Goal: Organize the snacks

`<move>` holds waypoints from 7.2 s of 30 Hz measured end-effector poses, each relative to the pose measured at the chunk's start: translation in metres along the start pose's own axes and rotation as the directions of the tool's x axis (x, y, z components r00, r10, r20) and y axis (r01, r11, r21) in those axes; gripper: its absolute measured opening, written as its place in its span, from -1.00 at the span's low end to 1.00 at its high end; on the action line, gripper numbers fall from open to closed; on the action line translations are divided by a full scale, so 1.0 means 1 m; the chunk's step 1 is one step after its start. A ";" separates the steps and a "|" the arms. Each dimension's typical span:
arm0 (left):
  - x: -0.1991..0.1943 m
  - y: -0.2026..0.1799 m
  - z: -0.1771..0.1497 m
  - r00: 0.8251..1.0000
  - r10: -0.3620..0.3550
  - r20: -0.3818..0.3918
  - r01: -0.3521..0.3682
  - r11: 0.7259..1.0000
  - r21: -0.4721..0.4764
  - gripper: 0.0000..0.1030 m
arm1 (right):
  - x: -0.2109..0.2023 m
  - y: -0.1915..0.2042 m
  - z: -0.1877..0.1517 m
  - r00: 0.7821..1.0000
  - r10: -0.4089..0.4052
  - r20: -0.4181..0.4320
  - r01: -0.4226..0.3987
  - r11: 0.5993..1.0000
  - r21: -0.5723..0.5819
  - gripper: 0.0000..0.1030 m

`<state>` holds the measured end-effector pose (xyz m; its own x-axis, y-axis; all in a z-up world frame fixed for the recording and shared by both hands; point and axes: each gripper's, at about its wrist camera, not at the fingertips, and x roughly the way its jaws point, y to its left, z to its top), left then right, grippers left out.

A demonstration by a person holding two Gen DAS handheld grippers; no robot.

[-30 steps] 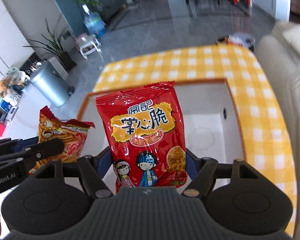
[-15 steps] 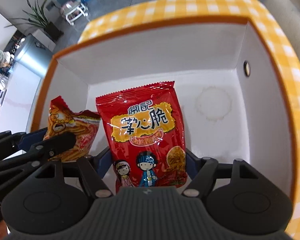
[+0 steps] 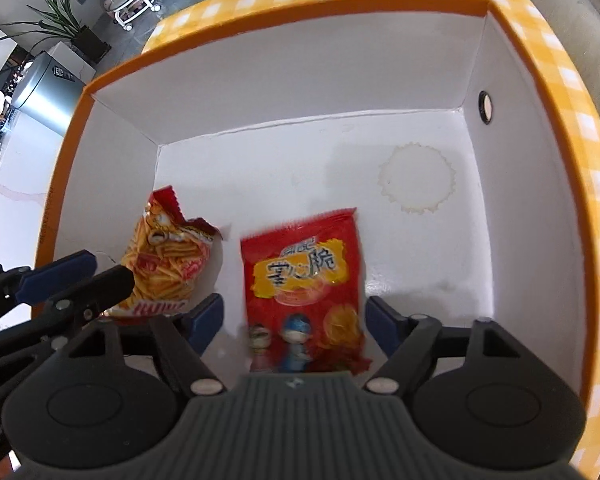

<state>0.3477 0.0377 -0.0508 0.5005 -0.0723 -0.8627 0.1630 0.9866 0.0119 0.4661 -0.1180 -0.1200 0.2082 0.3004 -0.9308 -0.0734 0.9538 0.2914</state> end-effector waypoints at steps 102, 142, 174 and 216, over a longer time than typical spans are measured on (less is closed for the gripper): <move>-0.020 -0.017 -0.210 0.981 0.060 -0.187 -0.155 0.823 -0.546 0.49 | -0.077 -0.087 -0.296 0.910 -0.328 0.255 0.395 0.873 -0.286 -0.27; -0.021 -0.042 -0.217 0.980 0.119 -0.162 -0.151 0.968 -0.202 0.09 | -0.084 -0.096 -0.301 0.973 -0.144 0.179 0.172 0.972 -0.158 -0.13; -0.137 -0.033 -0.160 0.988 -0.007 0.153 0.042 0.973 -0.226 0.05 | -0.159 -0.058 -0.263 0.939 0.003 0.344 0.071 0.977 -0.201 -0.38; 0.016 -0.024 0.018 0.996 0.013 -0.094 -0.014 1.000 -0.011 0.04 | -0.065 0.001 -0.030 0.952 -0.114 0.283 0.232 0.872 -0.431 -0.38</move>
<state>0.3674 0.0099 -0.0554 0.4208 -0.0457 -0.9060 0.1466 0.9890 0.0182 0.4231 -0.1369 -0.0657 0.4828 0.1799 -0.8570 -0.4363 0.8980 -0.0573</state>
